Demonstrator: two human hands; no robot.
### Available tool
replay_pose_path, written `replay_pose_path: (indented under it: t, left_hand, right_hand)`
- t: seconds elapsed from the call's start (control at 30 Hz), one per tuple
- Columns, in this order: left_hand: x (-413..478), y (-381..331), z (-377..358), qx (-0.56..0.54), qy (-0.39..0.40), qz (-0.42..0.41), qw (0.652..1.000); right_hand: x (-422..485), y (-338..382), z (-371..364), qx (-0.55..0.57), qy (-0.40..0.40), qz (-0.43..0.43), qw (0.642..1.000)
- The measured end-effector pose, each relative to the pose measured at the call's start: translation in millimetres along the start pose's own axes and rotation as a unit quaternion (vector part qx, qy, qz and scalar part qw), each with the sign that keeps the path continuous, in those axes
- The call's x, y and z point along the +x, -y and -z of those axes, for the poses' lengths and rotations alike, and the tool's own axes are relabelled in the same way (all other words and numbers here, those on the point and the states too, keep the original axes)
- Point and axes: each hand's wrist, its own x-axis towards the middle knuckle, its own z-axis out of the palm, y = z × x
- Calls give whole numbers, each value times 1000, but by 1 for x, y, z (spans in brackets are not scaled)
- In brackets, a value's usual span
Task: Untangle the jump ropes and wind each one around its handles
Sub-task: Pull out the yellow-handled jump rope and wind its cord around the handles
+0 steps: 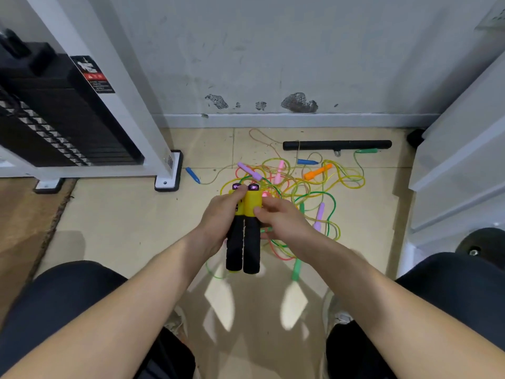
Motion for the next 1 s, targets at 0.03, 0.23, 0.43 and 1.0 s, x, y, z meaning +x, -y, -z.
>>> replay_pose_path:
  t: [0.03,0.23,0.43,1.0]
  left_hand:
    - [2,0,1,-22,6,-3,1000]
    - [2,-6,5,-108,51,53,991]
    - [-5,-10,6,-67,68,14,995]
    - [-17,-21,19,3,283,-74,956]
  right_hand:
    - [2,-1,0,-8,-3,-3,1000]
    - [9,-2,-3,-59,-40,23,997]
    - [9,-3,1,-205,-62,92,972]
    - [16,-1,47,-259,119,43,957]
